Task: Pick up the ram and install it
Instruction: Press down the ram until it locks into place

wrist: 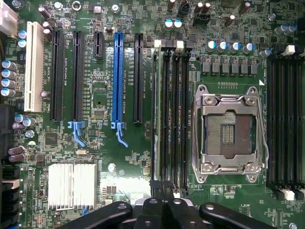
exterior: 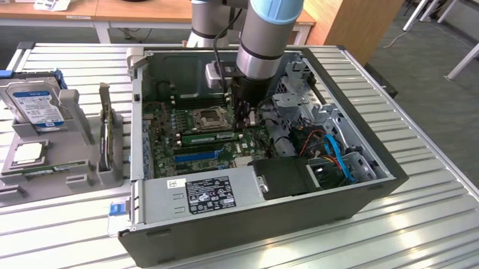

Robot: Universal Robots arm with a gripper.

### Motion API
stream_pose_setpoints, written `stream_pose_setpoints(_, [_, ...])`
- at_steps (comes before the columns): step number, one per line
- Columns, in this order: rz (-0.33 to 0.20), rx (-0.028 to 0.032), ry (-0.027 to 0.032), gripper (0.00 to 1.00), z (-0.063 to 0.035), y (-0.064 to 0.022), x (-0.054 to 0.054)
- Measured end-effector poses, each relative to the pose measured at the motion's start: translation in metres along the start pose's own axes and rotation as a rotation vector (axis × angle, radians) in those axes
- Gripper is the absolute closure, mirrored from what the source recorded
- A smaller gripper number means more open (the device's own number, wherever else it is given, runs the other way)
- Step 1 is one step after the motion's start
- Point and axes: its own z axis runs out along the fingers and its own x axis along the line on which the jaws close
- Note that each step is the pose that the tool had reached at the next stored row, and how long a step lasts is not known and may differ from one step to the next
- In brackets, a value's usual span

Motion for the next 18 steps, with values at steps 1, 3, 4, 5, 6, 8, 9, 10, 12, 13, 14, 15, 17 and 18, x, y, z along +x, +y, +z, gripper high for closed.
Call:
stream_pose_setpoints(1, [0.0,-0.0001,0.0002,0.9,0.0,0.0,0.0])
stream_pose_setpoints(3, [0.0,-0.0001,0.0003,0.9,0.0,0.0,0.0])
stream_pose_setpoints(4, [0.0,-0.0001,0.0003,0.9,0.0,0.0,0.0])
stream_pose_setpoints(5, [0.0,0.0,0.0001,0.9,0.0004,0.0,0.0])
stream_pose_setpoints(6, [0.0,0.0001,-0.0002,0.9,0.001,0.0,0.0])
stream_pose_setpoints(8, [0.0,-0.0001,0.0002,0.9,0.0012,0.0,0.0001])
stream_pose_setpoints(9, [0.0,-0.0001,0.0002,0.9,0.0012,0.0,0.0001])
stream_pose_setpoints(10, [0.0,-0.0001,0.0002,0.9,0.0012,0.0,0.0001])
stream_pose_setpoints(12, [0.0,-0.0001,0.0002,0.9,0.0015,0.0,0.0001])
stream_pose_setpoints(13, [0.0,-0.0001,0.0003,0.9,0.0019,-0.0001,0.0002])
stream_pose_setpoints(14, [0.0,-0.0001,0.0003,0.9,0.0021,0.0,0.0002])
stream_pose_setpoints(15, [0.0,-0.0001,0.0004,0.9,0.0023,-0.0001,0.0002])
stream_pose_setpoints(17, [0.0,-0.0001,0.0003,0.9,0.0027,-0.0001,0.0002])
stream_pose_setpoints(18, [0.0,-0.0001,0.0003,0.9,0.0028,-0.0001,0.0002])
